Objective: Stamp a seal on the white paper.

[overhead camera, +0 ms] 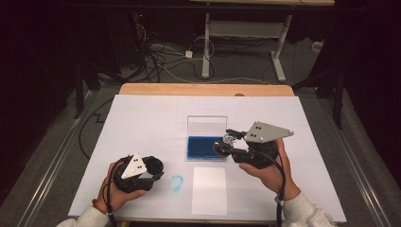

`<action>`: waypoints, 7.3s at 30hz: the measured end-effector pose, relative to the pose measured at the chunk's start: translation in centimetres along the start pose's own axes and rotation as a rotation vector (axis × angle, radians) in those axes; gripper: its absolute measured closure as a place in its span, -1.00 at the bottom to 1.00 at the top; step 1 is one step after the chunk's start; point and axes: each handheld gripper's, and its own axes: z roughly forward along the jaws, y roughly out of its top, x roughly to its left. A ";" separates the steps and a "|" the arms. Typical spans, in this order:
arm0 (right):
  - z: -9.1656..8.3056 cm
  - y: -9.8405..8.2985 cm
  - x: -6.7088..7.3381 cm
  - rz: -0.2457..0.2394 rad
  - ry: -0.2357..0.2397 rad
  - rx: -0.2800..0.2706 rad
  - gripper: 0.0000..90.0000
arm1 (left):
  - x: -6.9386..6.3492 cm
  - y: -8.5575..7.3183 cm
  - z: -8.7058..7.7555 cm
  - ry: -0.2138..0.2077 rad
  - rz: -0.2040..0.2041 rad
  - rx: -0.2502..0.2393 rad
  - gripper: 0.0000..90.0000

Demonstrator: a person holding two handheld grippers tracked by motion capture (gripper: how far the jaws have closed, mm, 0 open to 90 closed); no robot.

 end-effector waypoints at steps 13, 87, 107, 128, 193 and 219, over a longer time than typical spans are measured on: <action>0.5 -0.6 1.6 -0.029 0.064 0.037 0.26 | 0.0 0.0 0.0 0.003 -0.002 0.004 -0.18; 6.8 -8.1 7.0 -0.133 0.134 0.365 0.26 | -0.2 -0.1 0.5 -0.012 0.010 0.037 -0.18; 6.8 -8.1 7.1 -0.140 0.122 0.378 0.26 | -0.3 -0.1 0.5 -0.013 0.011 0.040 -0.18; 6.9 -8.0 7.7 -0.176 0.094 0.391 0.26 | -0.4 -0.1 0.6 -0.021 0.014 0.047 -0.18; 1.0 -5.7 1.7 -0.011 0.010 0.111 0.26 | -0.2 -0.2 0.4 -0.019 0.009 0.041 -0.18; -1.1 -5.8 -1.1 0.039 -0.081 0.056 0.26 | 0.2 -0.2 0.9 -0.039 0.002 0.038 -0.19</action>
